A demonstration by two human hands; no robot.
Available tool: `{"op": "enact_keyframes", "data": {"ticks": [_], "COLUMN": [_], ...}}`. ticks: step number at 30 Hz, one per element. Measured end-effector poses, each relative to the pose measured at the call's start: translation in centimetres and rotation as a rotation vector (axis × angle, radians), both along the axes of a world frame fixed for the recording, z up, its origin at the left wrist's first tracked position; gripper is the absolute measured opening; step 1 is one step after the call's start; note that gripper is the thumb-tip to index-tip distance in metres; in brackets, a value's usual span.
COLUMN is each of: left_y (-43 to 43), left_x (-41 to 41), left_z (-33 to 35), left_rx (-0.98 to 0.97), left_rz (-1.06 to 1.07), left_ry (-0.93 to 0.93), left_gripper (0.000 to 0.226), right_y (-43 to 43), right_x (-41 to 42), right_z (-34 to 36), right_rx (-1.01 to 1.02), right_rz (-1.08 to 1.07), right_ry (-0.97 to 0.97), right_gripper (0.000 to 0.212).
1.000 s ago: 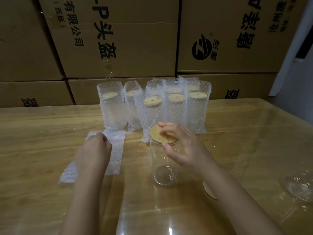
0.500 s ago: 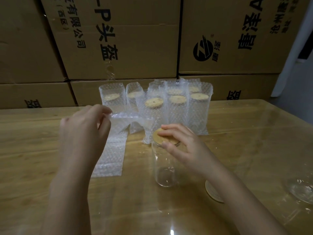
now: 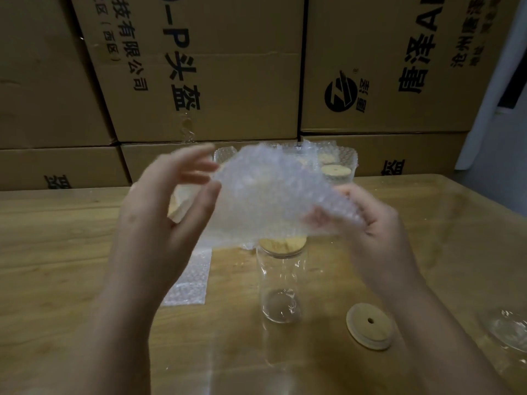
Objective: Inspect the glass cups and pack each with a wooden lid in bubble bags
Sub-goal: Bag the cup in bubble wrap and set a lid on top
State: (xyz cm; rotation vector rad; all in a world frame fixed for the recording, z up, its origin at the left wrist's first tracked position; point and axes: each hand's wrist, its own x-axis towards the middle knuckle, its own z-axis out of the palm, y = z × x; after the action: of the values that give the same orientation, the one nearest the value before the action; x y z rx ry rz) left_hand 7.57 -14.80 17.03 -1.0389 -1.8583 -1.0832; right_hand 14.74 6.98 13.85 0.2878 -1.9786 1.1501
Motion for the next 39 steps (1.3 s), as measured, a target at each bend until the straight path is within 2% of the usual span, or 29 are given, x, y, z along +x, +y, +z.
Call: {"op": "enact_keyframes", "data": {"ticks": [3, 6, 8, 9, 10, 13, 14, 16, 20, 25, 28, 29, 30, 31, 32, 34, 37, 39], "left_y": [0.0, 0.2, 0.7, 0.8, 1.1, 1.9, 1.8, 1.3, 0.3, -0.3, -0.9, -1.0, -1.2, -1.3, -1.4, -1.6, -1.6, -1.5], "left_x": [-2.0, -3.7, -4.5, -4.8, -5.0, -4.9, -4.9, -5.1, -4.7, -4.0, -3.7, -3.7, -3.6, -3.6, -3.5, -3.2, -3.4, -3.7], "left_z": [-1.3, -2.8, -3.8, -4.4, -4.9, -5.5, -5.4, -5.0, -4.2, -3.0, -2.9, -2.8, -2.7, -2.7, -2.7, -2.5, -2.5, -2.7], "left_rx": [0.175, 0.377, 0.380, 0.348, 0.312, 0.304, 0.338, 0.347, 0.246, 0.169, 0.129, 0.132, 0.120, 0.122, 0.125, 0.157, 0.239, 0.293], "left_rz": [0.001, -0.251, -0.450, -0.506, -0.532, -0.509, -0.472, -0.392, -0.327, -0.131, -0.076, -0.097, -0.119, -0.150, -0.188, -0.294, -0.422, -0.477], "left_ry": [-0.168, -0.684, -1.014, -1.096, -1.119, -1.008, -0.983, -0.933, -0.814, -0.552, -0.452, -0.461, -0.478, -0.471, -0.464, -0.485, -0.586, -0.673], "left_gripper": [0.044, 0.072, 0.101, 0.106, 0.096, 0.026, 0.017, 0.018, 0.021, 0.013, 0.038, 0.033, 0.016, 0.023, 0.044, 0.060, 0.047, 0.039], "right_y": [0.3, 1.4, 1.9, 2.0, 2.2, 2.8, 3.2, 3.9, 4.6, 5.4, 5.7, 5.7, 5.6, 5.4, 5.4, 5.4, 5.6, 5.7], "right_x": [0.1, -0.4, -0.5, -0.6, -0.7, -1.0, -1.1, -0.9, -0.4, 0.4, 1.0, 1.2, 1.5, 1.8, 2.0, 2.3, 2.1, 2.0], "right_z": [0.7, 0.6, 0.4, 0.3, 0.1, -0.2, -0.3, -0.2, 0.0, 0.5, 1.2, 1.4, 1.6, 1.8, 1.9, 2.1, 2.1, 2.1], "right_rx": [-0.331, -0.544, -0.583, -0.593, -0.607, -0.569, -0.524, -0.413, -0.285, -0.130, -0.079, -0.074, -0.068, -0.074, -0.104, -0.252, -0.509, -0.566], "right_rz": [0.101, 0.080, 0.090, 0.101, 0.102, 0.052, 0.008, -0.086, -0.133, -0.250, -0.276, -0.244, -0.205, -0.160, -0.110, -0.012, 0.077, 0.111], "right_ry": [-0.110, -0.190, -0.212, -0.235, -0.259, -0.306, -0.303, -0.287, -0.306, -0.288, -0.237, -0.215, -0.182, -0.160, -0.144, -0.143, -0.174, -0.180], "right_gripper": [0.025, 0.025, 0.023, 0.025, 0.026, 0.022, 0.017, 0.008, 0.009, 0.007, 0.008, 0.008, 0.017, 0.024, 0.026, 0.020, 0.025, 0.026]}}
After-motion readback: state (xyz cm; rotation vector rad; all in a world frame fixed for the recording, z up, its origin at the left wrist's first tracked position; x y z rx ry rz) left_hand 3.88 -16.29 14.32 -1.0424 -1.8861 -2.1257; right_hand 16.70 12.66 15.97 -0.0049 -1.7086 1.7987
